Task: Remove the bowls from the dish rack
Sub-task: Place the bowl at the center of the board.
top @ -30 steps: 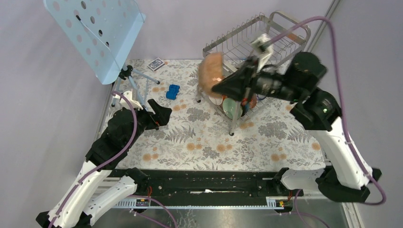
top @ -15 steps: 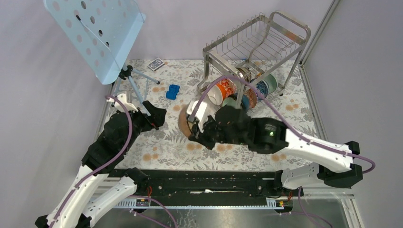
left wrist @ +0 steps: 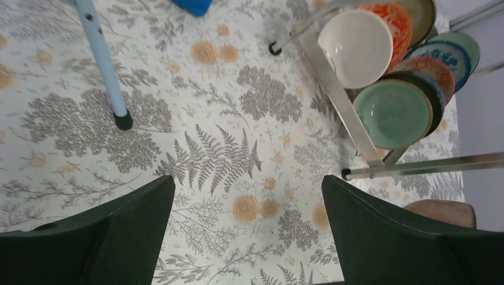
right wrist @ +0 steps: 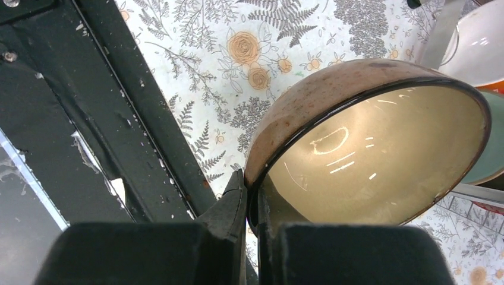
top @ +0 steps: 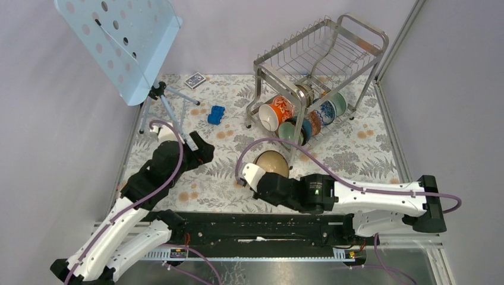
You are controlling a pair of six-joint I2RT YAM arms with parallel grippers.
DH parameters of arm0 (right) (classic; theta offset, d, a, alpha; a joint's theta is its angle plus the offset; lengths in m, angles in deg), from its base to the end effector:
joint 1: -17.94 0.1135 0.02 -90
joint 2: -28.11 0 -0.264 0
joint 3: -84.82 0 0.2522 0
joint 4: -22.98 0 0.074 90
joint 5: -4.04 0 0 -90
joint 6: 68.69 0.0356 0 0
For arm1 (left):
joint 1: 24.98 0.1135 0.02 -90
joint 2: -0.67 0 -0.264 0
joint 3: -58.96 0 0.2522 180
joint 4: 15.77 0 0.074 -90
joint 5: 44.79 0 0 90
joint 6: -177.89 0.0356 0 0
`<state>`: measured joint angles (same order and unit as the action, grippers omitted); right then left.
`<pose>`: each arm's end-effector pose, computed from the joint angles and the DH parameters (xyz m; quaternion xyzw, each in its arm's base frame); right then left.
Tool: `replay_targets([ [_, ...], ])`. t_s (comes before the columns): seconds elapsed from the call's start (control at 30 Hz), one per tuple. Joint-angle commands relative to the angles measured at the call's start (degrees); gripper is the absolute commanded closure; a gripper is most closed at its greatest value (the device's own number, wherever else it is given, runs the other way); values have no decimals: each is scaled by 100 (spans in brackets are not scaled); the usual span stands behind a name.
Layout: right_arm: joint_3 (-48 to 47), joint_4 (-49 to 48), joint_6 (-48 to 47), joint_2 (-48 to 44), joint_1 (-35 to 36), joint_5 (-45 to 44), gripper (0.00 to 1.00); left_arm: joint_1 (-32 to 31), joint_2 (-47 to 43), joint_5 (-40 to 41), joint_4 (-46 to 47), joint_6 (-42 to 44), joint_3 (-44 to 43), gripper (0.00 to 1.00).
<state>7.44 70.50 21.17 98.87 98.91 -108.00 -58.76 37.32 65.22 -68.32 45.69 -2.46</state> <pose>0.0547 0.2590 0.3218 -0.5202 0.7300 0.1320 0.4232 0.1167 -0.0634 0.3267 -0.1514 0.8343 -0.1960 0.4926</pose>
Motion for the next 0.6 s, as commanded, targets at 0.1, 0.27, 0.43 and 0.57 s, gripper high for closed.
replay_targets([
  [0.1, 231, -633, -222, 258, 492, -702, 100, -6, 59, -1250, 914, -13, 575, 1],
  [0.27, 468, -624, -371, 422, 692, -504, 100, -6, 142, -1602, 936, 253, 635, 1],
  [0.43, 591, -462, -587, 564, 1089, -558, 100, -6, 423, -2183, 733, 694, 420, 1],
  [0.57, 556, -116, -834, 859, 1512, -733, 100, -14, 679, -2874, 651, 1145, 276, 1],
])
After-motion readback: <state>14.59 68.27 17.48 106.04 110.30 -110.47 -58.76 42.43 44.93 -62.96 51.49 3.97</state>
